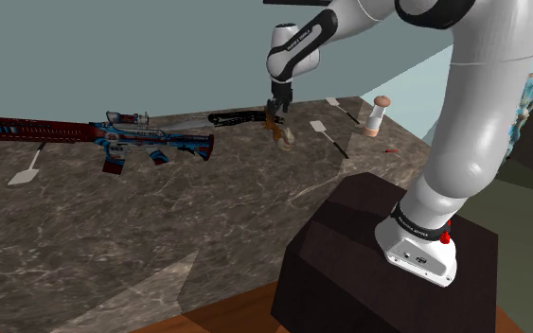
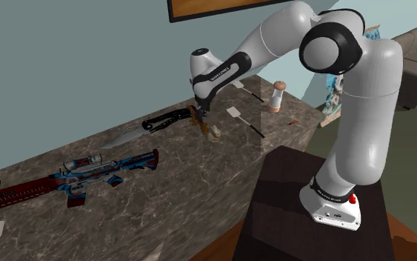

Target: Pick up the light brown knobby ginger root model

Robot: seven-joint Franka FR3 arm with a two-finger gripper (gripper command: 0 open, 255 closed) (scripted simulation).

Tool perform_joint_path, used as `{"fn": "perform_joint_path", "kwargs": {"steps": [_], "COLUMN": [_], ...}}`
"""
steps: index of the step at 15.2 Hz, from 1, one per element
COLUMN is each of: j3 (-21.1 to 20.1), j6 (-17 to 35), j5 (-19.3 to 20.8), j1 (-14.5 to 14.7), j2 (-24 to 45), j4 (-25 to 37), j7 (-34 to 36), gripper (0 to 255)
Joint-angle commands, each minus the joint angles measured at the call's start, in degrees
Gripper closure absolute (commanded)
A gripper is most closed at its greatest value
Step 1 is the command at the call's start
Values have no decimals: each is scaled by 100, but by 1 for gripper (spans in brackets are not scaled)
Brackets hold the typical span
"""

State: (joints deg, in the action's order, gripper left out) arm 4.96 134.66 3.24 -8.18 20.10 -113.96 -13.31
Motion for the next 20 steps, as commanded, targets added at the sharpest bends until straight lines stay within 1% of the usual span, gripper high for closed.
{"fn": "perform_joint_path", "kwargs": {"steps": [1,4,11,14,15,20], "j3": [27,50,37,36,35,35], "j6": [45,62,436,466,462,461], "j5": [-8,-15,-26,-27,-27,-27], "j1": [-69,-151,-165,-166,-166,-165], "j2": [461,1109,1479,1511,1516,1512], "j4": [449,1127,1121,1123,1133,1129], "j7": [-73,-133,-111,-109,-108,-107], "gripper": [0,0,0,0,255,255]}}
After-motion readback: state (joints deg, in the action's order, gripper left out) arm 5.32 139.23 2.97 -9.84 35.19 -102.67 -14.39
